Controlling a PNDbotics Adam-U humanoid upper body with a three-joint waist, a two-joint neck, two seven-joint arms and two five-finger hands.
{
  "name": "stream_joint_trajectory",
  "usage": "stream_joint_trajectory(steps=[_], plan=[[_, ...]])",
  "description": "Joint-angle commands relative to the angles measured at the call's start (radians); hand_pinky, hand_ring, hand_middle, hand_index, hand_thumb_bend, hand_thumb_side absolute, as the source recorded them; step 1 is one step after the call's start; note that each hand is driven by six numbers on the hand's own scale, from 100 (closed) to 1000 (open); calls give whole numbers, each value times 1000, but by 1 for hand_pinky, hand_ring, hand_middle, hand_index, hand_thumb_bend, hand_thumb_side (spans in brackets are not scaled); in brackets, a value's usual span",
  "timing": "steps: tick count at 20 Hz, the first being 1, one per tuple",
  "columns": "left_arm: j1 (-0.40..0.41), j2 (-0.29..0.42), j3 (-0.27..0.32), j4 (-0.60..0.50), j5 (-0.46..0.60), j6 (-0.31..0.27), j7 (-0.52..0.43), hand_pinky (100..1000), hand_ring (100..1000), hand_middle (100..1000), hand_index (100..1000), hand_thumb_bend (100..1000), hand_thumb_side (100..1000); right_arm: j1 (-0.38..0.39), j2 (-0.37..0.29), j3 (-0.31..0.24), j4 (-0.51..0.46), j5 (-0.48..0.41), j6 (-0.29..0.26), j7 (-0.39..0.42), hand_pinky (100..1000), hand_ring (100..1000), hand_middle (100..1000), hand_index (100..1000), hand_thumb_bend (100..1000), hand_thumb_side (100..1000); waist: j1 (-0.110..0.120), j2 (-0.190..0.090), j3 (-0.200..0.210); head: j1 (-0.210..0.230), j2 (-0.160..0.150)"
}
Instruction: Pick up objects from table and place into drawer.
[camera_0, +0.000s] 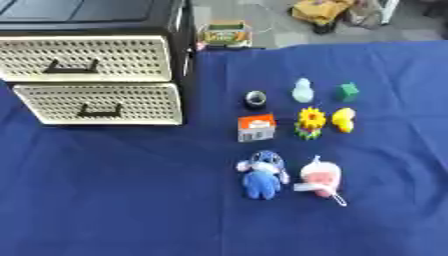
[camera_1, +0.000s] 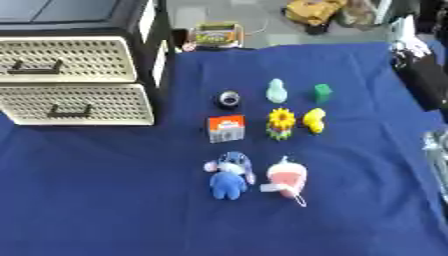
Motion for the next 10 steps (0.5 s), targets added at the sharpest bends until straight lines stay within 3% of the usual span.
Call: stream_joint_trajectory(steps=[1,5,8,9,10], plan=[[-38,101,5,-13,-63,23,-4,540,612,598,819,100,932,-8,-35,-12,-11,6,-4,-6,658,625,560,762,100,693,2,-19,3,11,4],[-85,199,-5,-13,-144,80,-33,538,625,612,829,100,962,-15,-50,-14,-11,7,-14,-20,661,634,571,765,100,709,6,-19,3,28,23],[-106,260,-15,-13,-190,121,-74,543,636,625,846,100,1000,-21,-60,-17,-11,-1,-31,-53,668,652,595,775,100,777,8,-16,1,31,36],[-112,284,-19,-13,-208,136,-98,546,642,637,860,100,1000,-24,-64,-18,-11,-6,-42,-69,679,671,623,792,100,894,9,-14,0,31,37],[-119,303,-21,-13,-225,150,-123,546,643,641,864,100,1000,-26,-68,-19,-11,-12,-55,-84,681,676,631,799,100,936,10,-13,-1,32,37]])
